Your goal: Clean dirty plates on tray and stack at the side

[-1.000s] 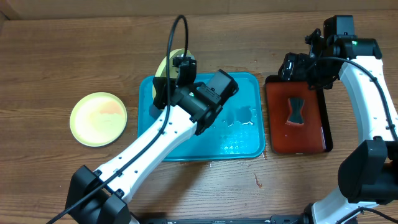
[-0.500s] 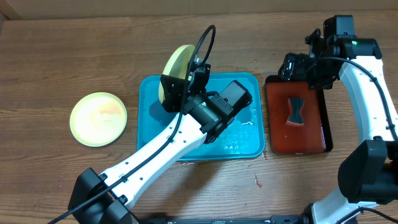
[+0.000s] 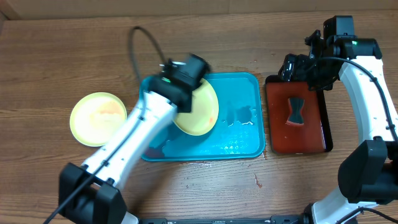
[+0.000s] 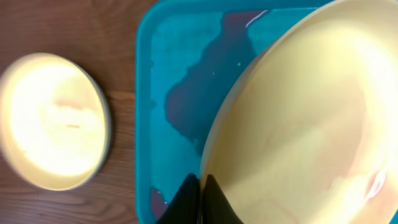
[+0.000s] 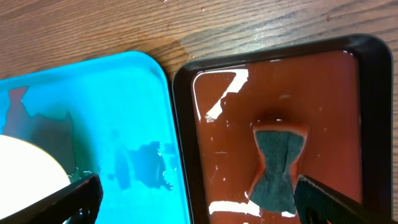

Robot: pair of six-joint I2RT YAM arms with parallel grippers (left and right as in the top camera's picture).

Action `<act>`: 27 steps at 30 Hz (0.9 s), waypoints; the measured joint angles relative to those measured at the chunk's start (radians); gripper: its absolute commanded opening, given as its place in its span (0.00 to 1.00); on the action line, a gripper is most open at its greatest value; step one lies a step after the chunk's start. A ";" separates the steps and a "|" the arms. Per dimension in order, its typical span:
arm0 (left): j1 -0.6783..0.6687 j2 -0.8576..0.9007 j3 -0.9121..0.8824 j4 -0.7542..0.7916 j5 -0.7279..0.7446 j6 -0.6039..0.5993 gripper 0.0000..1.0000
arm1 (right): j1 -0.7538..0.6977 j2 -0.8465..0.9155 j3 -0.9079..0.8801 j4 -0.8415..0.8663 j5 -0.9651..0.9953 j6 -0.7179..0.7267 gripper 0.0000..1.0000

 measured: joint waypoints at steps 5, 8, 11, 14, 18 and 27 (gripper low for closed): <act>0.313 0.001 0.000 0.011 0.274 0.091 0.05 | 0.000 0.000 0.000 -0.011 0.000 0.000 1.00; 0.497 0.002 0.000 0.003 0.367 0.137 0.04 | 0.000 0.000 0.000 -0.014 0.000 0.000 1.00; 0.685 0.002 0.000 -0.009 0.431 0.177 0.05 | 0.000 0.000 0.000 -0.022 0.000 0.000 1.00; 0.874 0.002 -0.002 0.000 0.487 0.200 0.04 | 0.000 0.000 0.000 -0.024 0.000 0.000 1.00; 1.059 0.002 -0.048 0.076 0.524 0.207 0.04 | 0.000 0.000 0.000 -0.024 0.000 0.000 1.00; 1.212 0.004 -0.256 0.269 0.548 0.199 0.05 | 0.000 0.000 0.000 -0.025 0.000 0.000 1.00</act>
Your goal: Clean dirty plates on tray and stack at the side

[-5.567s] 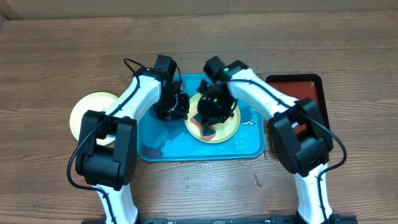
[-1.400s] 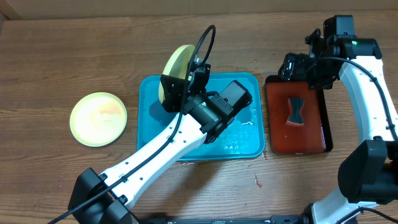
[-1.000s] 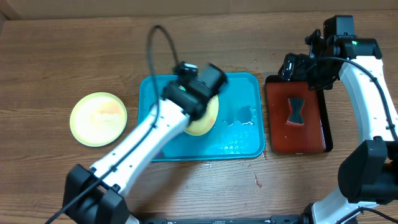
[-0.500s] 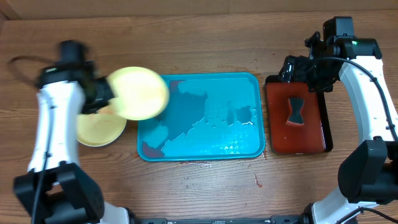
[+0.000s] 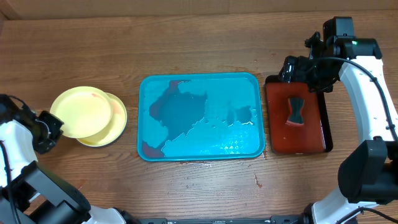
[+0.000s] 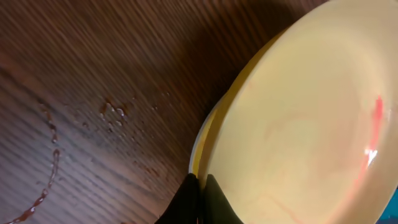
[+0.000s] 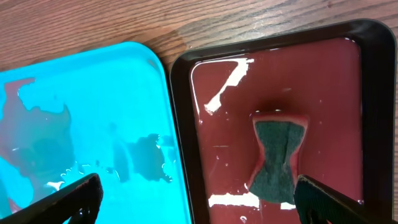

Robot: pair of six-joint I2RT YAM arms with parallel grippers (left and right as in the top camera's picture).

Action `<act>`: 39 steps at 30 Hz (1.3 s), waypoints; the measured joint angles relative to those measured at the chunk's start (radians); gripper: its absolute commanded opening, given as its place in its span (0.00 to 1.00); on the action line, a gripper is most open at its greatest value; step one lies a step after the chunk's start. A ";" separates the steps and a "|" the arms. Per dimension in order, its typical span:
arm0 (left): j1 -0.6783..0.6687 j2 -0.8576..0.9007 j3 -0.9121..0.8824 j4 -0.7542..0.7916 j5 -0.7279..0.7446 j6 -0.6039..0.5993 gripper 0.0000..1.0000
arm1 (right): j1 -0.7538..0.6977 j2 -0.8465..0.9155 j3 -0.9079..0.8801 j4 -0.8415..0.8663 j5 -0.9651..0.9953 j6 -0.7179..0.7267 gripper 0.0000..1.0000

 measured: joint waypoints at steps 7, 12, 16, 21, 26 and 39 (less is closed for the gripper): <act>-0.041 0.000 -0.078 0.089 0.012 -0.011 0.04 | 0.000 0.000 0.000 0.000 0.000 0.000 1.00; -0.105 0.000 -0.095 0.083 0.014 -0.019 0.05 | 0.000 0.000 0.000 0.000 0.000 0.000 1.00; -0.161 0.000 -0.095 0.082 0.008 -0.019 0.04 | 0.000 0.000 0.000 -0.005 0.000 0.000 1.00; -0.184 0.000 -0.095 0.078 -0.010 -0.030 0.04 | 0.000 0.000 0.000 -0.015 0.000 0.000 1.00; -0.145 0.000 -0.095 0.061 -0.019 -0.055 0.04 | 0.000 0.000 0.000 -0.016 0.000 0.000 1.00; -0.072 0.000 -0.095 0.023 -0.102 -0.076 0.56 | 0.000 0.000 0.000 -0.014 0.000 0.000 1.00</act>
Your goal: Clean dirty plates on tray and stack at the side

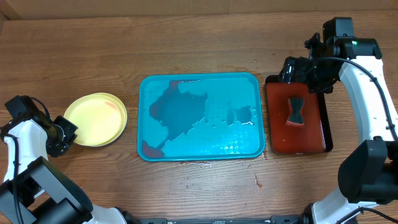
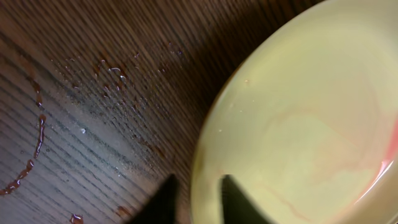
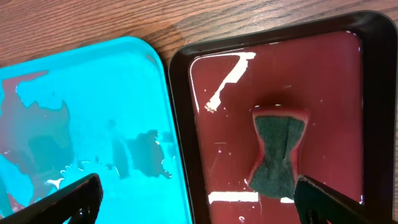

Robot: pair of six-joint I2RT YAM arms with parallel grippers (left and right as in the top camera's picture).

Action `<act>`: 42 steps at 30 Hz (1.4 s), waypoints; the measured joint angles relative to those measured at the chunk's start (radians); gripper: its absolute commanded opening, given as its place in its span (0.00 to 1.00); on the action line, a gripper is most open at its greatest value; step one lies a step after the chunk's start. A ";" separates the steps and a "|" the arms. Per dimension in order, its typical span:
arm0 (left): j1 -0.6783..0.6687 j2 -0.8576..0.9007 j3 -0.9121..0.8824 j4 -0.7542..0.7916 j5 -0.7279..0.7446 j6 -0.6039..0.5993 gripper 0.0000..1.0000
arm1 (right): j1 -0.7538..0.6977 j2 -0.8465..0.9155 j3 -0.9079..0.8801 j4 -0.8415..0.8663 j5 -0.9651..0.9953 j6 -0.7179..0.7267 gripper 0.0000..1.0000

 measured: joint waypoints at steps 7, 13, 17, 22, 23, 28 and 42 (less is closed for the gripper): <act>-0.002 0.000 0.000 0.011 0.097 0.028 0.63 | 0.000 0.000 0.000 0.000 0.000 0.000 1.00; -0.044 0.000 0.067 -0.027 0.216 0.089 0.61 | 0.000 0.000 0.000 0.000 0.000 0.001 1.00; -0.090 0.000 0.205 -0.126 0.259 0.132 0.60 | 0.000 0.000 0.000 -0.001 -0.001 0.000 1.00; -0.167 -0.025 0.409 -0.242 0.280 0.198 1.00 | 0.000 -0.006 0.002 -0.020 -0.008 0.000 1.00; -0.185 -0.040 0.440 -0.248 0.282 0.204 1.00 | 0.000 -0.013 0.002 -0.019 -0.008 0.000 1.00; -0.284 -0.120 0.495 -0.214 0.289 0.220 1.00 | 0.000 -0.188 0.010 -0.014 0.017 -0.001 1.00; -0.325 -0.113 0.497 -0.200 0.292 0.231 1.00 | 0.000 -0.695 0.043 -0.150 0.044 0.000 1.00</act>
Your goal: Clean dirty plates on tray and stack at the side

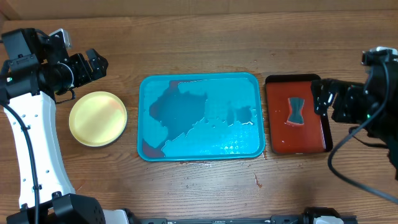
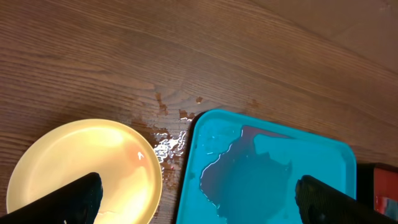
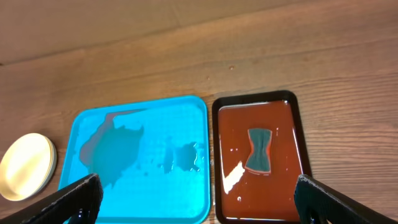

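Note:
Yellow plates (image 1: 97, 118) lie stacked on the wood left of the blue tray (image 1: 242, 93); the tray holds only pooled water. My left gripper (image 1: 93, 65) hangs open behind the stack, well above the table. In the left wrist view the top plate (image 2: 81, 168) and the tray's left part (image 2: 267, 180) lie far below the open left gripper (image 2: 199, 205). My right gripper (image 1: 324, 101) is open, high over the brown tray's right side. From the right wrist, the plates (image 3: 28, 165) and the blue tray (image 3: 146, 158) lie below the open gripper (image 3: 199, 202).
A brown tray (image 1: 314, 140) of wet liquid sits right of the blue tray, with a green-and-orange sponge (image 1: 295, 111) lying in it. The sponge (image 3: 258, 149) also shows in the right wrist view. Water drops wet the wood (image 2: 168, 146) between plates and tray.
My left gripper, open low beside the plate stack, has risen and drawn back to the far left. My right arm has pulled away to the right and much higher, still open.
My left gripper was shut on a yellow plate over the blue tray. Then it held that plate above the other plate at the left. Then it stood open with the plate lying on the stack. Now both arms are drawn back, and the sponge has stayed in the brown tray.

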Robot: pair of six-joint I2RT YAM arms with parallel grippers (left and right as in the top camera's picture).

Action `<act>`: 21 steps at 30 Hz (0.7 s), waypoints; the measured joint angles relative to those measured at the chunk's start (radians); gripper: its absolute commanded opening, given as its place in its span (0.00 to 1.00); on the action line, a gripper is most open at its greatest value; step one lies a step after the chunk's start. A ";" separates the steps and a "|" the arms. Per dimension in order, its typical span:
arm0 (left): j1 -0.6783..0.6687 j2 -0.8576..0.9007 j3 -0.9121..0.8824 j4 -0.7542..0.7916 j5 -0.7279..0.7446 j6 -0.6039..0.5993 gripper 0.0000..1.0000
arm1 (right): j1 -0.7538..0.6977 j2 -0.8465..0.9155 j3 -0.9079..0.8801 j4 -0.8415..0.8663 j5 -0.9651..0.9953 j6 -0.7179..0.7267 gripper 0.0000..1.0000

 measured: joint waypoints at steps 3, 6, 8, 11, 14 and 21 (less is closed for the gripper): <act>0.000 0.000 0.000 0.000 0.000 0.003 1.00 | 0.000 -0.019 0.000 0.000 0.001 0.000 1.00; 0.000 0.000 0.000 0.000 0.000 0.003 1.00 | 0.000 -0.022 0.000 -0.004 0.001 0.000 1.00; 0.000 0.000 0.000 0.000 0.000 0.003 1.00 | 0.000 -0.020 0.000 -0.017 0.007 0.000 1.00; 0.000 0.000 0.000 0.000 0.000 0.003 1.00 | 0.000 -0.021 -0.003 0.000 0.023 -0.001 1.00; 0.000 0.000 0.000 0.000 0.000 0.003 1.00 | 0.008 -0.058 -0.056 0.135 0.028 -0.001 1.00; 0.000 0.000 0.000 0.000 0.000 0.003 1.00 | 0.048 -0.315 -0.432 0.583 0.026 0.000 1.00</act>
